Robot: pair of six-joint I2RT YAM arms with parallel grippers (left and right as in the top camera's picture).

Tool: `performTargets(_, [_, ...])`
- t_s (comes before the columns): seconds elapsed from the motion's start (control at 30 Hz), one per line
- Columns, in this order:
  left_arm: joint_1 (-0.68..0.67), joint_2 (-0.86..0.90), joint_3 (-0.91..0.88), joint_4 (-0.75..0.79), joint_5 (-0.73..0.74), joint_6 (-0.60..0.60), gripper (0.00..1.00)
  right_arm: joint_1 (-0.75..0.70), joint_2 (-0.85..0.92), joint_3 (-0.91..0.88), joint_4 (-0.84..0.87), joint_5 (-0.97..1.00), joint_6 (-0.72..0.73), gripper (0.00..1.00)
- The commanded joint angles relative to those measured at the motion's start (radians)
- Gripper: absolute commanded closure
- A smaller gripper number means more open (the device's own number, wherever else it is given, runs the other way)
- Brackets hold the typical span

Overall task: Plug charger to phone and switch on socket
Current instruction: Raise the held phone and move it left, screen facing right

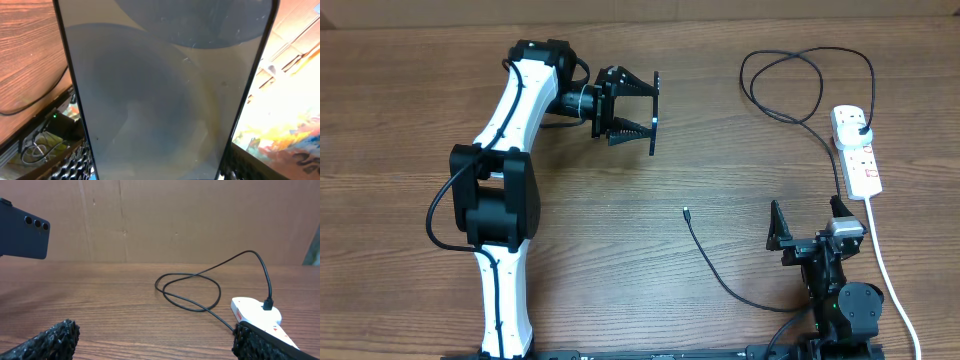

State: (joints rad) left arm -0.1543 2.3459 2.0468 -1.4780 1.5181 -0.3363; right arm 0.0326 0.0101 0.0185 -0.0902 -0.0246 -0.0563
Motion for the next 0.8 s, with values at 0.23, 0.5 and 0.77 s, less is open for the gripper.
performTargets(0.23, [0.045,-0.002,0.026,-0.025,0.064,0.015,0.25,0.000,-0.006,-0.010,0.006,0.005,-0.001,0.00])
performTargets(0.5, [0.045,-0.002,0.026,-0.042,0.064,0.015,0.25,0.000,-0.006,-0.010,0.006,0.005,-0.001,0.00])
performTargets(0.77, [0.045,-0.002,0.026,-0.055,0.064,0.015,0.24,0.000,-0.006,-0.010,0.006,0.005,-0.001,0.00])
